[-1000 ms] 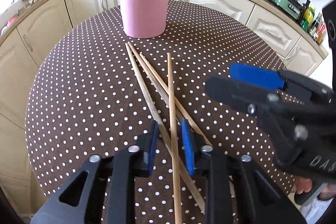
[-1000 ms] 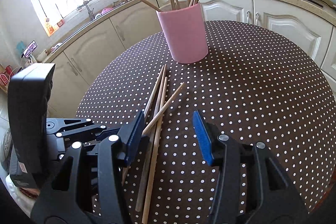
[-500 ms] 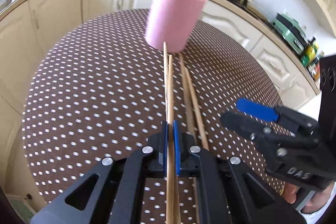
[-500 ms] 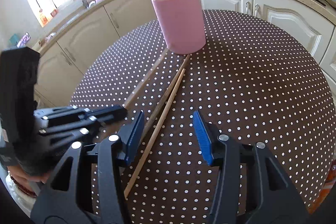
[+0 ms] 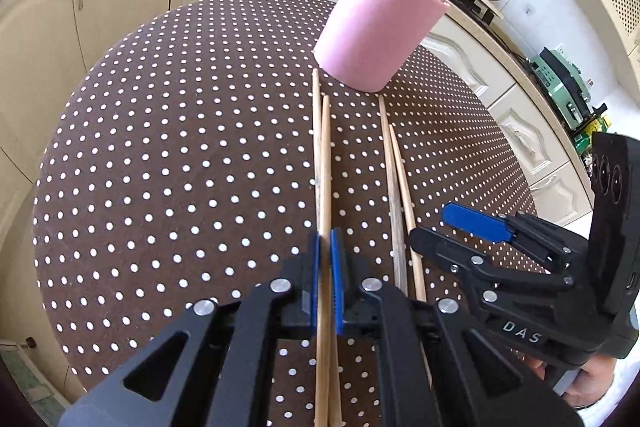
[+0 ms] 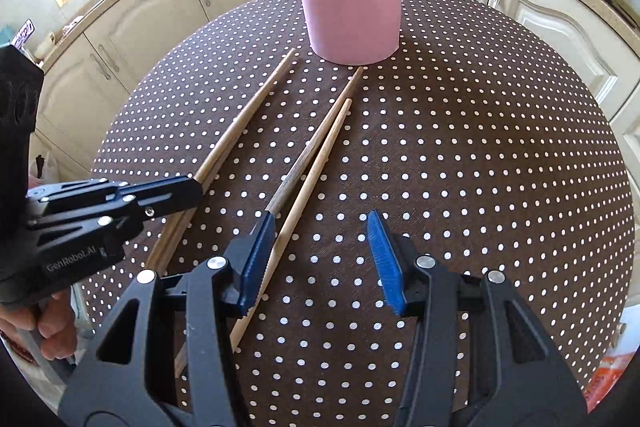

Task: Organize utensils
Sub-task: 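Lower both open tools down to the loose chopsticks on the table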

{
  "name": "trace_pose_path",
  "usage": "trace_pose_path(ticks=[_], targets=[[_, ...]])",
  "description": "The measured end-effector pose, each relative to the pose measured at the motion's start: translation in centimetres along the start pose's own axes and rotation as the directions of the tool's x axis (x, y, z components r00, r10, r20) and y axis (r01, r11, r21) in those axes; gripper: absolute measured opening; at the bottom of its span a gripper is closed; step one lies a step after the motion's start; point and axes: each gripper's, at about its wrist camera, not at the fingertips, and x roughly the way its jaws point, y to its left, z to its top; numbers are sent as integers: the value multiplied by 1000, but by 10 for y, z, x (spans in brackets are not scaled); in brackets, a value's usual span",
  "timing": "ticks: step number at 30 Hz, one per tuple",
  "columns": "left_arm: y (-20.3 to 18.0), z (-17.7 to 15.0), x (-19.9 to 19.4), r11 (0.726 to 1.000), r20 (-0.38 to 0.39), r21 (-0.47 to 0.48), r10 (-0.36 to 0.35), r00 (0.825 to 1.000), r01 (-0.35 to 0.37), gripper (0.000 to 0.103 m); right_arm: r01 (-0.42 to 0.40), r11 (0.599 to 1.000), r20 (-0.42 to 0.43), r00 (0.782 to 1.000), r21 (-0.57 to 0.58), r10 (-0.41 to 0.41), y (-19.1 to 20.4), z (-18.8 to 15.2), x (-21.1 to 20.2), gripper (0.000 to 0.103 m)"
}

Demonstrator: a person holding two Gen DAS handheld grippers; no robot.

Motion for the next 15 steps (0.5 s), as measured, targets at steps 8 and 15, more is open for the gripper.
trace_pose_path(ticks=[8, 15], targets=[[15, 1, -7, 1000, -1, -9, -4, 1000, 4, 12, 37, 997, -12, 999, -68, -38, 16, -2, 6, 47], [21, 1, -19, 997, 15, 16, 70, 997, -70, 29, 34, 996, -21, 999, -82, -36, 20, -2, 11, 47]])
